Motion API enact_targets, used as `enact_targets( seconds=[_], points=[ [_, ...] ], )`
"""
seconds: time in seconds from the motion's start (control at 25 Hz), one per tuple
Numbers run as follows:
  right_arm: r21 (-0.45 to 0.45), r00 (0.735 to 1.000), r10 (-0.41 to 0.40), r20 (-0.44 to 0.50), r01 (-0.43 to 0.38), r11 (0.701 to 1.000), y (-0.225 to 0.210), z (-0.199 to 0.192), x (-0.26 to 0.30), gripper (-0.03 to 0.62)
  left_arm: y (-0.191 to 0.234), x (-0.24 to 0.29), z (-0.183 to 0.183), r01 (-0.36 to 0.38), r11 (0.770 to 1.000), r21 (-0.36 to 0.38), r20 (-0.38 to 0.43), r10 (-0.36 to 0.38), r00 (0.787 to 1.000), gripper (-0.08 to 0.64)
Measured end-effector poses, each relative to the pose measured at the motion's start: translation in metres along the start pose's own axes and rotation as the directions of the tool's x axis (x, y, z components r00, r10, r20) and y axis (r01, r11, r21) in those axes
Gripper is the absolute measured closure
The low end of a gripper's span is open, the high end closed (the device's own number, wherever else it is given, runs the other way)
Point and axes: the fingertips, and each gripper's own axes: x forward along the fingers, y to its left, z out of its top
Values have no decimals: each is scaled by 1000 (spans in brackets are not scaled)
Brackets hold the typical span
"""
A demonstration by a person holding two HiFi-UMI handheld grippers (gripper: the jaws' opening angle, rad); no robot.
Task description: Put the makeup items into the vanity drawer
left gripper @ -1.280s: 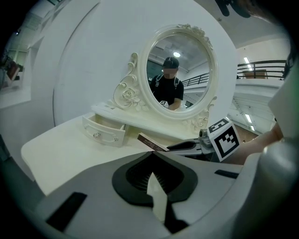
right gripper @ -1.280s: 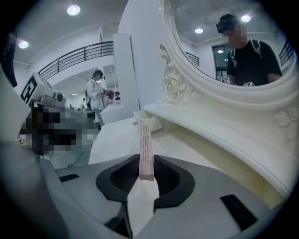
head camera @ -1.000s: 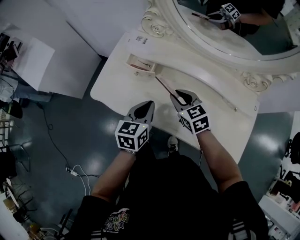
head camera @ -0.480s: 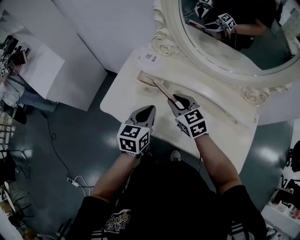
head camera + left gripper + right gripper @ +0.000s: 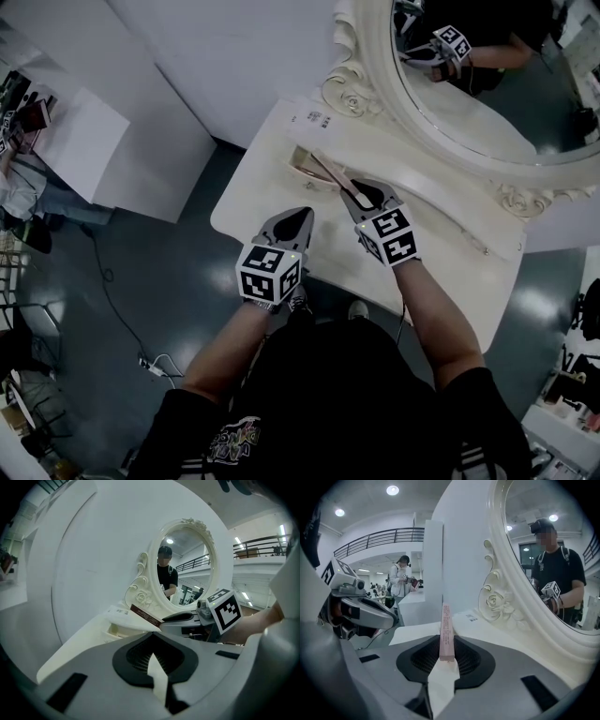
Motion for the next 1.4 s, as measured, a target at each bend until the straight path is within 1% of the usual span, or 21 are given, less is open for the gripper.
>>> enact_targets(
  seconds=[0.28, 0.44, 0.76, 0.88, 1.04, 1.16, 1.4],
  points=[
    [-51, 997, -1, -81, -3, 999, -4, -9, 39, 486, 33, 6, -5, 20, 1000, -8, -33, -20, 999, 560],
    [-59, 991, 8, -135, -16, 998, -6, -16, 57, 486, 48, 10, -8, 32, 999, -16, -49, -32, 998, 560],
    [-112, 969, 33, -246, -62, 992, -6, -28, 85, 486, 71, 21, -16, 46, 998, -44, -83, -49, 995, 560],
    [-149, 958, 29, -286, -74, 986, -8, -31, 93, 485, 77, 24, -18, 49, 997, -53, -88, -54, 995, 560],
    [-142, 950, 28, -311, -75, 987, -10, -30, 98, 485, 83, 24, -21, 49, 997, -63, -89, -54, 995, 560],
    [-174, 945, 10, -326, -70, 982, -13, -28, 100, 483, 84, 23, -22, 49, 997, -67, -92, -55, 994, 560],
    [-165, 949, 11, -316, -66, 984, -11, -26, 104, 477, 86, 21, -22, 50, 996, -70, -92, -56, 994, 560]
  ],
)
